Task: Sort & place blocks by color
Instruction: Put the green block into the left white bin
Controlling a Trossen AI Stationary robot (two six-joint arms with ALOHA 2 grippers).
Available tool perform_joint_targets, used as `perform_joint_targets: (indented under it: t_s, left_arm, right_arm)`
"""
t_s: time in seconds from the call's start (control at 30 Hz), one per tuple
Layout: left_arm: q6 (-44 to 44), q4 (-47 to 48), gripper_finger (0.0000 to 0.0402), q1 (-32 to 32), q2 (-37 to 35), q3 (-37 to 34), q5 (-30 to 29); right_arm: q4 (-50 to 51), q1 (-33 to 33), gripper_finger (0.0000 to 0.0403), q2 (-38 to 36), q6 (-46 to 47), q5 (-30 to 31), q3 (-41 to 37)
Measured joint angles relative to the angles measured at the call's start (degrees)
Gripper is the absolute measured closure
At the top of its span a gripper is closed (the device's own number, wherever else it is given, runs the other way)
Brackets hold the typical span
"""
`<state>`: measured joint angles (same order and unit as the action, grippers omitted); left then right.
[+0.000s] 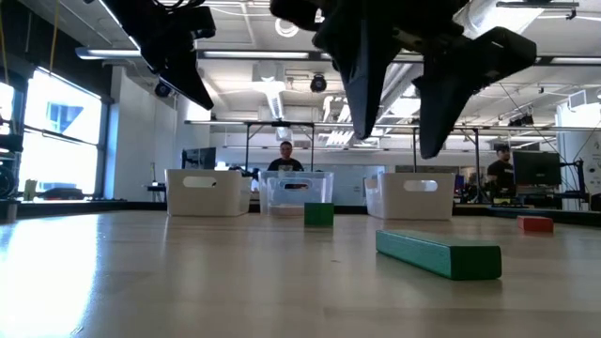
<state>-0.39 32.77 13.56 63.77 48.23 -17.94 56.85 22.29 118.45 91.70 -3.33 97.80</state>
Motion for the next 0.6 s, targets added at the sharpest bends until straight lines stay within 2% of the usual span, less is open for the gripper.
perform_joint_targets:
  t_s: [0.6]
  left_arm:
    - [0.0, 0.3, 0.0225, 0.0, 0.0, 0.0, 1.0]
  right_arm:
    - [-3.4, 0.4, 0.0183, 8.2, 1.1, -2.6, 0.0]
